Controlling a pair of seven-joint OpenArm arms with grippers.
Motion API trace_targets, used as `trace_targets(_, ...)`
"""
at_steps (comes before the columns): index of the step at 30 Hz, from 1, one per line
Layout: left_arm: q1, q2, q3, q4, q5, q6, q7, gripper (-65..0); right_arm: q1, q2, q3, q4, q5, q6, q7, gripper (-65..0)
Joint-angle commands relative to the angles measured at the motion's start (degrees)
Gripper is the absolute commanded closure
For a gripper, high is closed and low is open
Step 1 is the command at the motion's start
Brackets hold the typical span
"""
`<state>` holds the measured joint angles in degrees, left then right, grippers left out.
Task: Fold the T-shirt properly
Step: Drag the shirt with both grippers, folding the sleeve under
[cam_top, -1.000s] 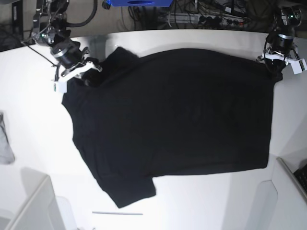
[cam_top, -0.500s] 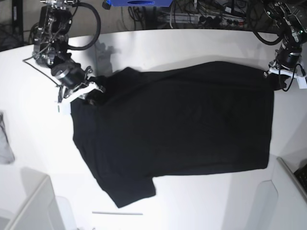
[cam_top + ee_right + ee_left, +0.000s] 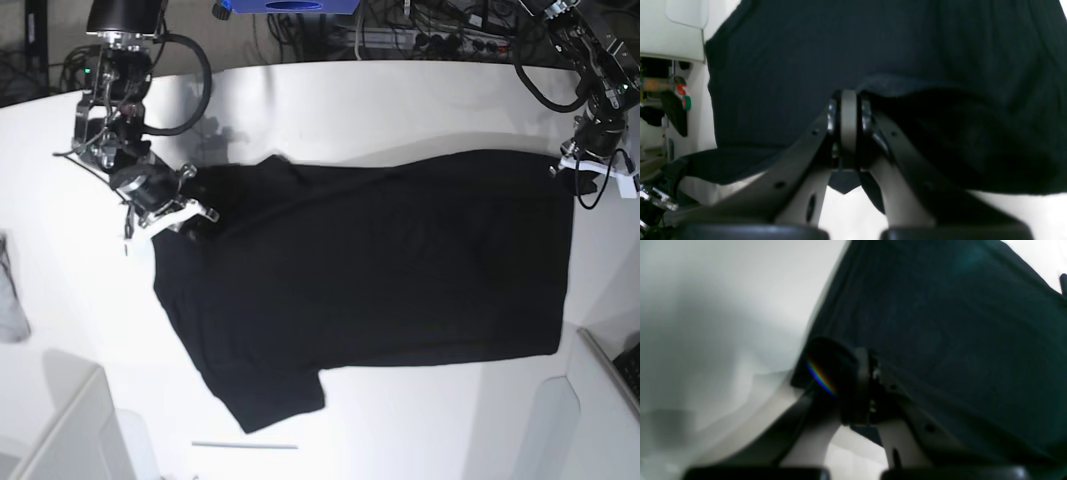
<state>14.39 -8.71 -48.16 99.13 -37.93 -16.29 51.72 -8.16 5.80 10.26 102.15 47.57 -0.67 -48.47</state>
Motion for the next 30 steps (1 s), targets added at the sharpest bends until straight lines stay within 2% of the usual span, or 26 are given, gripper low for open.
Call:
trace_targets(1, -0.4, -0.9, -0.2, 1.0, -0.7, -0.1, -1.3, 0.0, 1.3, 0.4, 0.2, 1.1, 0.7, 0.3, 0.1, 0.0)
trace_targets(6, -2.4, -1.0, -0.1, 0.0, -0.3, -0.1, -1.2, 0.0, 5.3, 0.3, 0.2, -1.6, 0.7, 0.3, -1.3, 0.0)
trace_targets(10, -5.1, -1.0, -0.1, -3.6, 4.7, -0.1, -1.2, 0.0, 7.7, 0.5, -0.2, -5.0, 0.7, -2.6, -1.1, 0.0)
trace_targets(13, -7.3, -0.9, -0.1, -5.8, 7.7, -0.1, -1.2, 0.0, 9.8, 0.5, -0.3, -7.6, 0.7, -3.2, -1.1, 0.0)
trace_targets(20, -11.7, -1.1, 5.8, -8.5, 13.3, -0.1, -1.2, 0.0, 15.1, 0.6, -0.4, -15.0, 0.6, -3.2, -1.0, 0.0)
trace_targets(30, -16.4, -1.1, 8.4, -12.8, 18.5, -0.1, -1.4, 0.0, 18.1, 1.6, -0.5, -21.1, 0.6, -3.2, -0.8, 0.0)
